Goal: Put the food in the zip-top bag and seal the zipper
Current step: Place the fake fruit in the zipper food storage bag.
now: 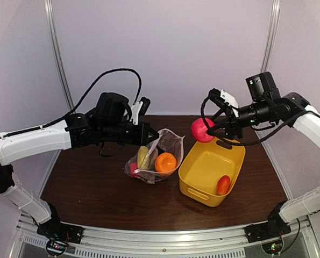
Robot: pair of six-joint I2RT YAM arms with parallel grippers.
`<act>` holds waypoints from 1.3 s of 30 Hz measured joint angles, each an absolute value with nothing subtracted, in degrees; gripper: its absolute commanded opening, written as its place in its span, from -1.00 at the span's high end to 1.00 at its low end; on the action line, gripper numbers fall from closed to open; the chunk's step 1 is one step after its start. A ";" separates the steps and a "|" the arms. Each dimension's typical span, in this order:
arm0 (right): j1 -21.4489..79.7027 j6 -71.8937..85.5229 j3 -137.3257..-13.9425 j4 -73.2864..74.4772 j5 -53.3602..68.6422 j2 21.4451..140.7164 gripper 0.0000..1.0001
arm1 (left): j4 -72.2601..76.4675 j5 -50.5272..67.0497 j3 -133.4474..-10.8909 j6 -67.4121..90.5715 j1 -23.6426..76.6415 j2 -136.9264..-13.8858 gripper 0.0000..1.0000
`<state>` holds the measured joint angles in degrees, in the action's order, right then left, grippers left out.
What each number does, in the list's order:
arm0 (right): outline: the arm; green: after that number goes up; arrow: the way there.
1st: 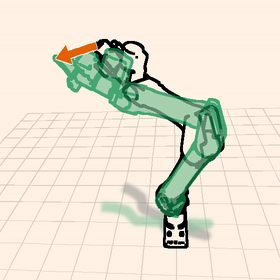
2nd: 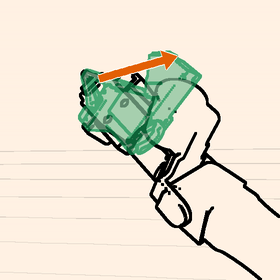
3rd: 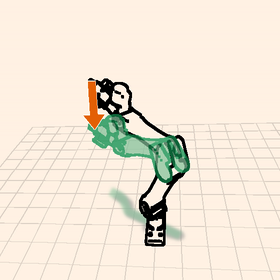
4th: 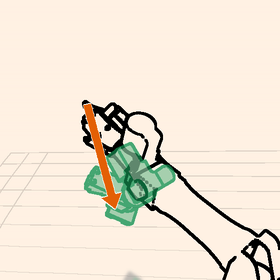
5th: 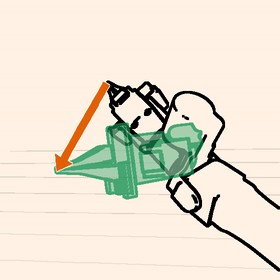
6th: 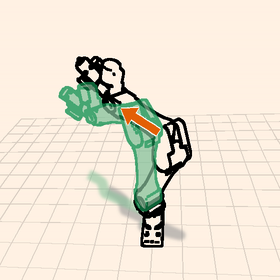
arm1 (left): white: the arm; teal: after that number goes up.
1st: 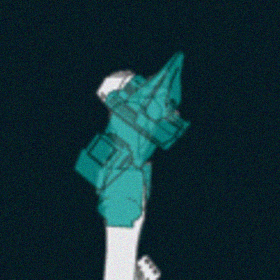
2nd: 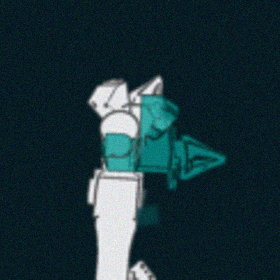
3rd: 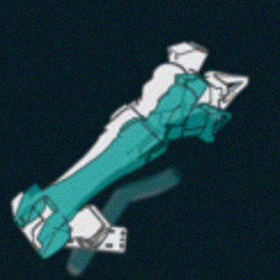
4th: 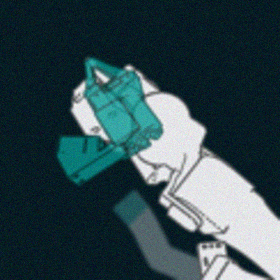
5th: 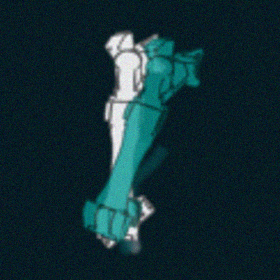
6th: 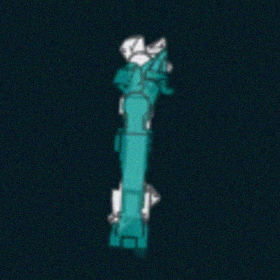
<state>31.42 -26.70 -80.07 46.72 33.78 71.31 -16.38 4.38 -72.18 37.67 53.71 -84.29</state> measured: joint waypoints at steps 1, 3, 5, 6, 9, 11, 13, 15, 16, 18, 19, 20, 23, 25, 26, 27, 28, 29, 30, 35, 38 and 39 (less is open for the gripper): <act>32.40 -27.05 -80.38 46.72 34.94 71.57 0.03 | -16.43 4.45 -72.36 37.67 53.71 -84.29 1.00; 34.52 -27.81 -81.14 46.92 36.86 72.40 0.02 | -16.40 4.56 -72.71 37.67 53.71 -84.29 1.00; 36.86 -28.49 -82.15 47.07 38.41 73.65 0.02 | -16.43 4.58 -72.84 37.67 53.71 -84.29 1.00; 37.71 -28.71 -82.56 47.13 38.83 74.22 0.02 | -16.49 4.58 -72.86 37.67 53.71 -84.27 1.00; 40.62 -29.50 -84.62 47.68 39.29 76.71 0.02 | -16.53 4.56 -72.88 37.67 53.71 -84.29 1.00; 41.91 -29.76 -85.80 47.90 39.29 78.17 0.02 | -16.56 4.56 -72.88 37.67 53.71 -84.29 1.00; 43.07 -29.87 -86.78 48.05 39.22 79.61 0.02 | -16.60 4.56 -72.93 37.67 53.71 -84.29 1.00; 44.25 -30.04 -87.83 48.29 39.05 81.21 0.03 | -16.73 4.56 -73.08 37.67 53.71 -84.27 1.00; 44.95 -30.11 -88.31 48.31 38.59 82.13 0.03 | -16.80 4.58 -73.21 37.67 53.71 -84.27 1.00; 46.39 -30.17 -88.88 48.25 36.95 83.55 0.05 | -16.82 4.73 -73.52 37.69 53.71 -84.23 1.00; 47.20 -30.15 -88.92 48.21 35.73 84.23 0.06 | -16.80 4.78 -73.60 37.69 53.71 -84.16 1.00; 47.77 -30.13 -88.95 48.23 34.57 84.79 0.07 | -16.80 4.89 -73.63 37.71 53.71 -84.05 1.00; 49.21 -29.69 -89.25 48.01 30.30 87.20 0.06 | -16.82 5.30 -73.67 38.04 53.71 -83.83 1.00; 49.50 -29.32 -90.02 47.77 27.97 88.97 0.04 | -16.82 5.72 -73.69 38.15 53.71 -83.83 1.00; 49.47 -28.97 -90.67 47.64 26.50 89.97 0.00 | -16.82 6.02 -73.69 38.28 53.71 -83.83 1.00; 49.47 -28.58 -91.22 47.13 25.17 90.85 -0.08 | -16.82 6.31 -73.71 38.39 53.71 -83.81 1.00; 49.47 -28.27 -91.61 46.94 24.34 91.35 -0.16 | -16.82 6.50 -73.71 38.57 53.71 -83.77 1.00; 49.47 -28.12 -91.92 46.57 23.49 91.83 -0.24 | -16.84 6.66 -73.71 38.74 53.71 -83.61 1.00; 49.47 -27.66 -92.09 46.44 22.83 92.09 -0.30 | -16.86 6.72 -73.71 38.89 53.71 -83.44 1.00; 49.50 -26.65 -92.66 46.15 20.84 92.16 -0.43 | -16.88 6.66 -73.71 39.27 53.71 -81.38 1.00; 49.52 -27.03 -92.66 46.33 21.30 91.20 -0.36 | -17.02 6.26 -73.71 39.29 53.65 -80.58 1.00; 49.54 -27.77 -92.66 46.70 21.91 90.54 -0.33 | -17.10 6.17 -73.71 39.29 53.65 -80.47 1.00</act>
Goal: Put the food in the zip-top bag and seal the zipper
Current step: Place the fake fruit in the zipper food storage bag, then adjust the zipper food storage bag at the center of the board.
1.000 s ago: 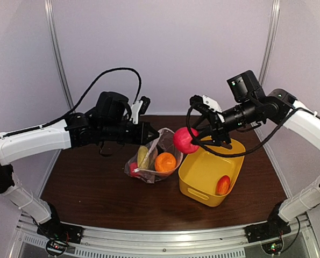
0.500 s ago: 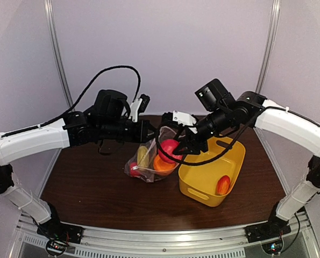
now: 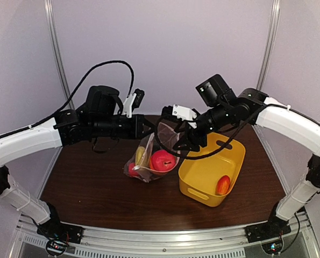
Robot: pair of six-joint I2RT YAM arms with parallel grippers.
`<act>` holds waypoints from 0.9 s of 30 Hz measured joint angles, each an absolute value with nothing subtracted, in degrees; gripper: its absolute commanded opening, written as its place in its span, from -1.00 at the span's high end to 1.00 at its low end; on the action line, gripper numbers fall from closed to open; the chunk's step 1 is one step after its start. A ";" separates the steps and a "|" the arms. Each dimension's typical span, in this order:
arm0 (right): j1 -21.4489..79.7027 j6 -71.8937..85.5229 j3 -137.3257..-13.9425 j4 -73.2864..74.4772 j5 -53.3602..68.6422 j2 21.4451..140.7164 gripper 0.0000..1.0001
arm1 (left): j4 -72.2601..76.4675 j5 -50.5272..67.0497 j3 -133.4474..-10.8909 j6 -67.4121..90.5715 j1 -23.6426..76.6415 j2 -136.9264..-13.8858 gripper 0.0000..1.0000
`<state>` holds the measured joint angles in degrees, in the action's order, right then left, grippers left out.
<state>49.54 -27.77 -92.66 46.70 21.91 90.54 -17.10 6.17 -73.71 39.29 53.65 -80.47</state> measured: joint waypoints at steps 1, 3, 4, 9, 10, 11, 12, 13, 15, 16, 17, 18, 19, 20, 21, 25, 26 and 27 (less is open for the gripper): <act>49.69 -28.75 -92.62 47.11 22.52 89.67 -0.31 | -17.21 6.11 -73.71 39.29 53.60 -80.44 1.00; 50.19 -31.42 -92.27 47.97 23.00 87.66 -0.27 | -17.39 6.02 -73.71 39.27 53.60 -80.44 1.00; 50.76 -33.04 -91.83 48.53 23.00 86.41 -0.25 | -17.61 6.00 -73.71 39.27 53.60 -80.44 1.00; 57.49 -39.42 -89.45 51.09 20.69 83.66 -0.21 | -17.74 5.98 -73.71 39.24 53.60 -80.44 1.00; 58.85 -40.47 -88.88 51.31 19.66 83.83 -0.21 | -17.80 5.96 -73.71 39.24 53.60 -80.44 1.00; 60.53 -41.56 -88.18 51.70 18.33 84.14 -0.20 | -17.85 5.96 -73.71 39.24 53.60 -80.44 1.00; 61.60 -42.26 -87.70 51.94 17.28 84.49 -0.20 | -17.89 5.96 -73.71 39.24 53.60 -80.44 1.00; 63.13 -43.38 -87.00 52.23 15.53 85.08 -0.19 | -17.96 5.93 -73.71 39.22 53.60 -80.44 1.00; 64.97 -44.80 -86.19 52.51 12.86 86.06 -0.16 | -18.02 5.93 -73.71 39.24 53.60 -80.44 1.00; 65.95 -45.34 -85.78 52.60 11.38 86.65 -0.15 | -18.02 5.93 -73.71 39.24 53.60 -80.44 1.00; 66.76 -45.91 -85.38 52.62 9.56 87.26 -0.14 | -18.02 5.91 -73.71 39.24 53.60 -80.44 1.00; 67.42 -46.35 -84.97 52.60 8.10 87.81 -0.13 | -18.02 5.89 -73.71 39.24 53.60 -80.44 1.00; 67.85 -46.70 -84.60 52.60 6.83 88.20 -0.12 | -18.02 5.78 -73.71 39.24 53.60 -80.44 1.00; 68.03 -46.89 -84.31 52.53 5.89 88.44 -0.11 | -18.02 5.74 -73.71 39.24 53.60 -80.44 1.00; 68.12 -47.22 -83.99 52.47 4.62 88.62 -0.11 | -18.02 5.61 -73.71 39.24 53.60 -80.44 1.00; 68.12 -48.29 -83.00 52.21 0.80 88.75 0.01 | -18.02 5.39 -73.71 39.24 53.60 -80.44 1.00; 68.14 -48.49 -82.65 51.86 -0.16 88.77 0.09 | -18.02 5.37 -73.71 39.24 53.60 -80.44 1.00; 68.16 -48.88 -82.35 51.51 -0.99 88.84 0.15 | -18.02 5.37 -73.71 39.24 53.60 -80.44 1.00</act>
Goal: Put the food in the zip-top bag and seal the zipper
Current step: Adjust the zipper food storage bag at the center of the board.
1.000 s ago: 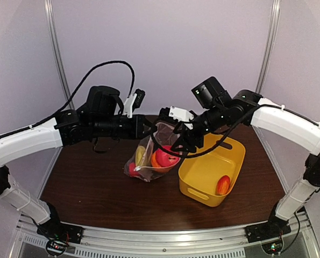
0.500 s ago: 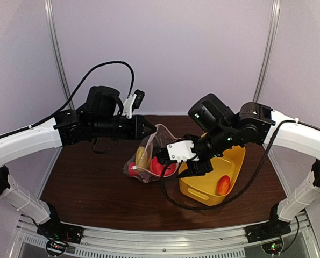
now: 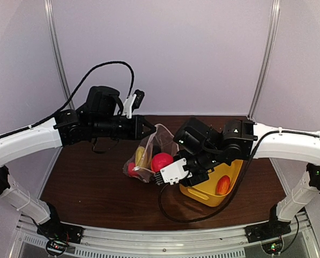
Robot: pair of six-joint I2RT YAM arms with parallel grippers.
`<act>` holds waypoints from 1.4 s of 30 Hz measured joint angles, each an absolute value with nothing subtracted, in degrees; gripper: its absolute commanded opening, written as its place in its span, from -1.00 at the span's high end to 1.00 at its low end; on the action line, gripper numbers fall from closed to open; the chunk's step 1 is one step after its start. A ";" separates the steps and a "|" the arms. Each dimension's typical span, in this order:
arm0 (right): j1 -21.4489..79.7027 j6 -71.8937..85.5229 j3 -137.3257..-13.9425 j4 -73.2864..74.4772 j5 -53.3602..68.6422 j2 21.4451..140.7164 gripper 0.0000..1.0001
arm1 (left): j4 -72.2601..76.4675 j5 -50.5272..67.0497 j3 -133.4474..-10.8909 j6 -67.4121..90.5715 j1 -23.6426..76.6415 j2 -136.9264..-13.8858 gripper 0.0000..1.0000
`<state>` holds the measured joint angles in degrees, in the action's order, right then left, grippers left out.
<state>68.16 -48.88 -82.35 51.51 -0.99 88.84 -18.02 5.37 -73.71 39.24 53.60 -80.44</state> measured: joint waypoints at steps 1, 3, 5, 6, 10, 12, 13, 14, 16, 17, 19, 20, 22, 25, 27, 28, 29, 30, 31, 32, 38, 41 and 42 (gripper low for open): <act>68.23 -49.19 -82.02 51.13 -2.02 88.97 0.21 | -18.02 5.37 -73.71 39.24 53.60 -80.44 1.00; 68.42 -49.71 -81.84 50.35 -3.95 89.69 0.32 | -18.02 5.41 -73.71 39.24 53.60 -80.44 1.00; 68.55 -50.41 -81.84 49.30 -5.65 90.74 0.52 | -18.02 5.67 -73.71 39.24 53.60 -80.44 1.00; 68.69 -50.61 -81.82 48.80 -6.57 91.33 0.60 | -18.11 5.82 -73.76 39.22 53.60 -80.47 1.00; 69.32 -51.57 -81.80 47.27 -9.47 92.58 0.96 | -19.38 6.28 -75.31 39.09 53.60 -81.30 1.00; 69.78 -51.81 -81.80 46.44 -10.57 92.51 1.00 | -19.86 6.28 -75.75 39.05 53.60 -81.43 1.00; 70.00 -51.94 -81.84 46.22 -10.94 92.47 1.00 | -19.99 6.28 -75.79 39.00 53.60 -81.43 1.00; 70.15 -52.14 -82.00 46.22 -11.05 92.42 1.00 | -20.27 6.28 -75.90 38.92 53.60 -81.43 1.00; 70.35 -52.29 -82.65 46.72 -11.11 92.20 1.00 | -21.34 6.24 -76.29 38.68 53.60 -81.43 1.00; 70.37 -52.29 -83.46 47.24 -11.11 92.01 1.00 | -21.76 6.17 -76.64 38.44 53.60 -81.43 1.00; 70.37 -52.18 -86.00 47.90 -11.07 91.13 1.00 | -23.68 5.78 -78.30 37.58 53.60 -81.62 1.00; 70.35 -52.03 -87.42 48.25 -10.94 90.59 1.00 | -25.32 5.54 -79.90 37.10 53.60 -82.02 1.00; 70.19 -51.13 -91.55 49.04 -9.93 89.62 1.00 | -28.42 5.17 -83.50 35.83 53.60 -82.87 1.00; 69.91 -49.69 -96.66 49.32 -7.46 87.94 1.00 | -32.25 3.73 -88.77 33.65 53.60 -83.35 1.00; 69.71 -49.19 -98.10 49.28 -5.67 86.98 1.00 | -32.91 2.04 -89.38 32.29 53.60 -82.61 1.00; 69.71 -49.10 -98.48 49.43 -5.15 86.91 1.00 | -33.36 1.06 -89.27 31.46 53.60 -82.17 1.00; 69.73 -49.08 -98.91 49.80 -4.91 87.22 1.00 | -34.00 0.23 -89.19 30.72 53.60 -82.00 1.00; 69.73 -49.06 -99.31 50.00 -4.84 87.70 1.00 | -34.87 -0.54 -89.30 30.02 53.60 -82.08 1.00; 69.73 -48.97 -99.55 50.00 -4.73 88.40 1.00 | -36.03 -1.19 -89.58 29.36 53.60 -82.50 1.00; 69.73 -48.82 -99.61 50.04 -4.71 89.03 1.00 | -37.34 -1.54 -90.19 28.84 53.56 -83.18 1.00; 69.71 -47.57 -99.61 50.72 -3.95 91.20 1.00 | -37.47 -2.24 -89.62 26.98 53.56 -83.59 1.00; 69.67 -46.94 -99.77 50.72 -3.79 91.68 1.00 | -36.82 -2.76 -88.92 26.26 53.56 -82.08 1.00; 69.60 -46.72 -99.92 50.68 -3.68 91.90 1.00 | -36.21 -2.76 -88.47 25.98 53.56 -81.52 1.00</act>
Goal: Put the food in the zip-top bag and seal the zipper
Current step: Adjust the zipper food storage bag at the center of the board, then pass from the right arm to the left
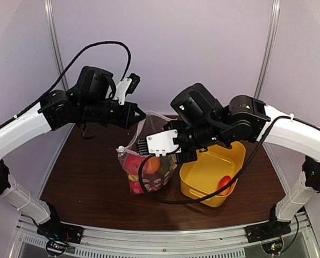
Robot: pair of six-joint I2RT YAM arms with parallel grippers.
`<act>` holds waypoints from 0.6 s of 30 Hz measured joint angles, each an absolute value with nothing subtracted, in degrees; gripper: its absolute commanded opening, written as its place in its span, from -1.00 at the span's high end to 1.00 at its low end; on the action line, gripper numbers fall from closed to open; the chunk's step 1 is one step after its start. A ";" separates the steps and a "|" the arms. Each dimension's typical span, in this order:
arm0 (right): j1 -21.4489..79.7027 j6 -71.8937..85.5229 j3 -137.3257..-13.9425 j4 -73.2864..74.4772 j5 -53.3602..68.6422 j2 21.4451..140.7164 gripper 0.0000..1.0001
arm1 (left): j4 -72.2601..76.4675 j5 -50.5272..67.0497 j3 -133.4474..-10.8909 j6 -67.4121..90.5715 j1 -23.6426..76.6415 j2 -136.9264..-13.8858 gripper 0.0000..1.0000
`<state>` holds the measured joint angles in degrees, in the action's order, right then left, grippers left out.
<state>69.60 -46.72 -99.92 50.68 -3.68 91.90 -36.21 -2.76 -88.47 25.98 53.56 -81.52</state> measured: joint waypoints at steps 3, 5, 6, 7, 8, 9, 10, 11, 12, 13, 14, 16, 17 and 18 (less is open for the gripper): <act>69.49 -46.11 -100.44 50.68 -3.66 92.92 1.00 | -33.98 -2.83 -86.24 24.77 53.54 -79.68 0.42; 69.36 -45.82 -101.03 50.72 -3.66 93.89 1.00 | -33.50 -2.26 -86.13 23.97 53.47 -79.64 -0.05; 69.32 -45.63 -101.21 50.68 -3.66 94.30 1.00 | -33.36 -1.65 -86.13 23.51 53.45 -79.66 -0.26; 69.19 -45.36 -101.32 50.68 -3.66 94.67 1.00 | -33.30 -0.99 -86.13 23.09 53.45 -79.59 -0.34; 69.04 -45.15 -101.34 50.68 -3.66 94.87 1.00 | -33.15 -0.51 -86.06 22.79 53.45 -79.35 -0.40; 68.93 -44.91 -101.34 50.68 -3.66 94.96 1.00 | -32.60 -0.62 -85.54 22.57 53.45 -78.63 -0.44; 68.79 -44.69 -101.34 50.68 -3.66 95.02 1.00 | -31.68 -1.21 -84.18 22.20 53.47 -77.12 -0.47; 68.64 -44.51 -101.34 50.63 -3.64 95.04 1.00 | -29.71 -2.02 -81.41 21.85 53.47 -74.48 -0.50; 68.31 -44.29 -101.36 50.50 -3.64 95.04 1.00 | -27.97 -3.16 -77.87 21.45 53.45 -70.61 -0.51; 68.03 -44.10 -101.41 50.43 -3.57 95.04 1.00 | -25.80 -4.23 -74.04 21.30 53.45 -66.65 -0.51; 67.64 -43.66 -101.43 50.33 -3.40 95.04 1.00 | -24.84 -5.26 -70.13 21.10 53.45 -61.73 -0.51; 66.85 -43.13 -101.51 50.17 -3.18 95.04 1.00 | -18.65 -6.35 -61.19 21.06 53.45 -50.43 -0.49; 66.41 -42.94 -101.67 50.13 -2.92 95.04 1.00 | -15.90 -6.42 -57.01 21.08 53.45 -45.34 -0.49; 66.00 -42.63 -101.80 49.98 -2.70 95.04 1.00 | -13.43 -6.26 -53.49 21.17 53.45 -40.66 -0.47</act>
<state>66.00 -42.63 -101.80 49.98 -2.70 95.04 -13.43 -6.26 -53.49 21.17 53.45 -40.66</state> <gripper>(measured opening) 0.002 0.750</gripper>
